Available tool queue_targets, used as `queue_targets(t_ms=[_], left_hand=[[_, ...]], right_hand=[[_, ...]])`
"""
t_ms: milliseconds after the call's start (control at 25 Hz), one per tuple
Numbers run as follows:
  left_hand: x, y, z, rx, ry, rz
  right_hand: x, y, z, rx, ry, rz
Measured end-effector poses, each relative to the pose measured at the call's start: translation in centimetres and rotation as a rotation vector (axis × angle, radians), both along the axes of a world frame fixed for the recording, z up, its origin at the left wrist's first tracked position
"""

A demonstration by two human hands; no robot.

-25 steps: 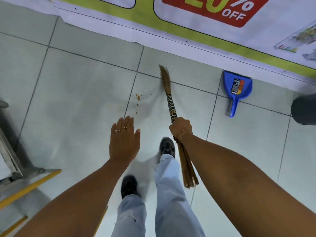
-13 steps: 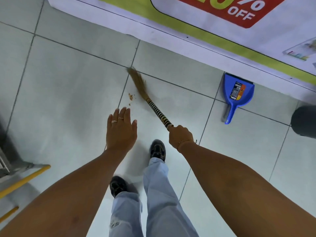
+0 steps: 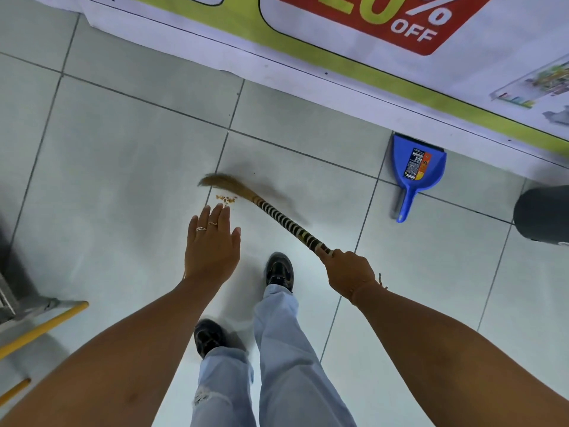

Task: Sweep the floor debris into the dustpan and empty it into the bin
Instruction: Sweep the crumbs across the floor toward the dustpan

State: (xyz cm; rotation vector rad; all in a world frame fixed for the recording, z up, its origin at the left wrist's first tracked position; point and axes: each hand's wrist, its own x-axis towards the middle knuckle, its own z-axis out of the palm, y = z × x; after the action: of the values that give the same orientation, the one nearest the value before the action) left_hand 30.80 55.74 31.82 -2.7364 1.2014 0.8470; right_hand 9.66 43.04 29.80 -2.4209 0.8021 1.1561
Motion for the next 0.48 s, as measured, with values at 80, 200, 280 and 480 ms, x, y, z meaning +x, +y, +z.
queue_targets(t_ms=[80, 200, 280, 480], left_hand=[[-0.1, 0.4, 0.1, -0.001, -0.004, 0.014], [-0.4, 0.8, 0.0, -0.004, -0.009, 0.029], [-0.7, 1.2, 0.0, -0.008, -0.011, 0.036], [-1.0, 2.4, -0.3, -0.006, -0.025, 0.041]], right_hand=[[-0.5, 0.4, 0.1, -0.023, -0.040, -0.083], [0.7, 0.5, -0.5, -0.054, -0.044, -0.267], [1.7, 0.2, -1.0, -0.059, 0.011, -0.363], [1.6, 1.3, -1.0, 0.018, 0.135, -0.306]])
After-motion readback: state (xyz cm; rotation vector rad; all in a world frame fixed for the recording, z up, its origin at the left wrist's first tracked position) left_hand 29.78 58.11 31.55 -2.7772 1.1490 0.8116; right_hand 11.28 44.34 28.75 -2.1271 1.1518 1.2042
